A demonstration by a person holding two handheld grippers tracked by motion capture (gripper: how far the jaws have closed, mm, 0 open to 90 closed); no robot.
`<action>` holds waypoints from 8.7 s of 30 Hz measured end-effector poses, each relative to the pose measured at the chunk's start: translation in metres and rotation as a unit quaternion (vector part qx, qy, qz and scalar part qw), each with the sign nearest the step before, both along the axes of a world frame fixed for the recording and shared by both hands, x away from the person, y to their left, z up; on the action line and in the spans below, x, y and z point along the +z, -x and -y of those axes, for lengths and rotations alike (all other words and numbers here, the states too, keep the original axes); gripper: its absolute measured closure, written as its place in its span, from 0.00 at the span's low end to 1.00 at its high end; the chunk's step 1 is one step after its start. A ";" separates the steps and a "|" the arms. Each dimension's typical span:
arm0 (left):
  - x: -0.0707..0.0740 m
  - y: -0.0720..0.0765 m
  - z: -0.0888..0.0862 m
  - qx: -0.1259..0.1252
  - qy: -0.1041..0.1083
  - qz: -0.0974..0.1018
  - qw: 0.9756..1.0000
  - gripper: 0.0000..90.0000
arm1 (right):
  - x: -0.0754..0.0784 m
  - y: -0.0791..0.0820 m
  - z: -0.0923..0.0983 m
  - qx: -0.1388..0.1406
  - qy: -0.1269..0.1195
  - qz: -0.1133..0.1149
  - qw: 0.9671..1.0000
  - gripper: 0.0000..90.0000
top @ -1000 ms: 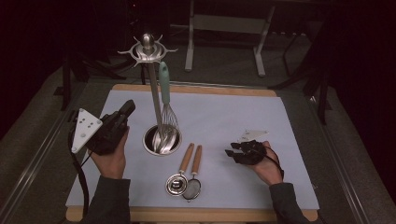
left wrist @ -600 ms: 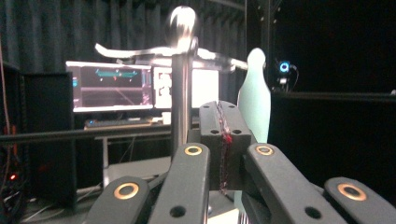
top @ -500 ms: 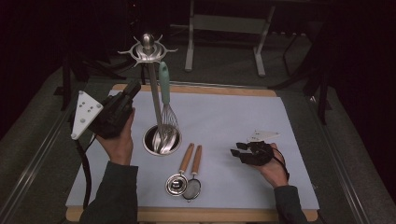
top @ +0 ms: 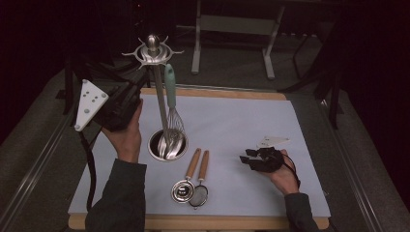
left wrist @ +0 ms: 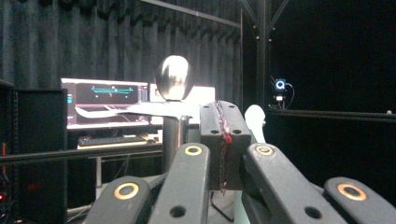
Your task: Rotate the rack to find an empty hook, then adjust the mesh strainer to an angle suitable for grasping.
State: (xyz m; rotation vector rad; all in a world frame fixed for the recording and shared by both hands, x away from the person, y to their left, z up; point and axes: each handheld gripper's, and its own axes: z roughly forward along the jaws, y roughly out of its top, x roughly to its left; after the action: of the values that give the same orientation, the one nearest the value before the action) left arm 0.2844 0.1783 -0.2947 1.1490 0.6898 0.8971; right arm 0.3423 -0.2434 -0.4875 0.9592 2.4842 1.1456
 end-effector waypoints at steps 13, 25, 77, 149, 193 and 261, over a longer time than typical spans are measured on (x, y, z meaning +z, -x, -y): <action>0.004 -0.002 -0.007 0.020 -0.015 -0.002 1.000 1.00 | -0.001 0.000 0.005 -0.003 -0.001 -0.003 1.000 0.64; 0.006 -0.013 -0.020 0.038 -0.013 -0.017 0.999 1.00 | -0.004 0.000 0.005 -0.002 0.003 -0.009 1.000 0.64; 0.003 -0.026 -0.067 0.107 -0.052 -0.081 0.990 1.00 | -0.005 0.002 0.005 -0.002 0.006 -0.013 1.000 0.64; -0.243 0.015 -0.050 0.088 -0.140 -0.365 0.916 0.74 | -0.026 0.033 -0.148 0.014 0.067 -0.064 0.996 0.28; -0.244 0.015 -0.049 0.089 -0.144 -0.364 0.916 0.71 | -0.009 -0.002 -0.103 -0.007 0.126 -0.117 0.985 0.71; -0.242 0.017 -0.053 0.105 -0.149 -0.358 0.916 0.70 | 0.020 -0.021 -0.110 0.049 0.065 -0.155 0.985 0.81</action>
State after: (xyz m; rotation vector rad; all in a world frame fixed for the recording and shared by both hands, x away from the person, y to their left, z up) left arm 0.2675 0.2310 -0.5371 1.7302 1.3258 0.7627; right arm 0.3632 -0.1333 -0.4679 1.0594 2.8398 0.9050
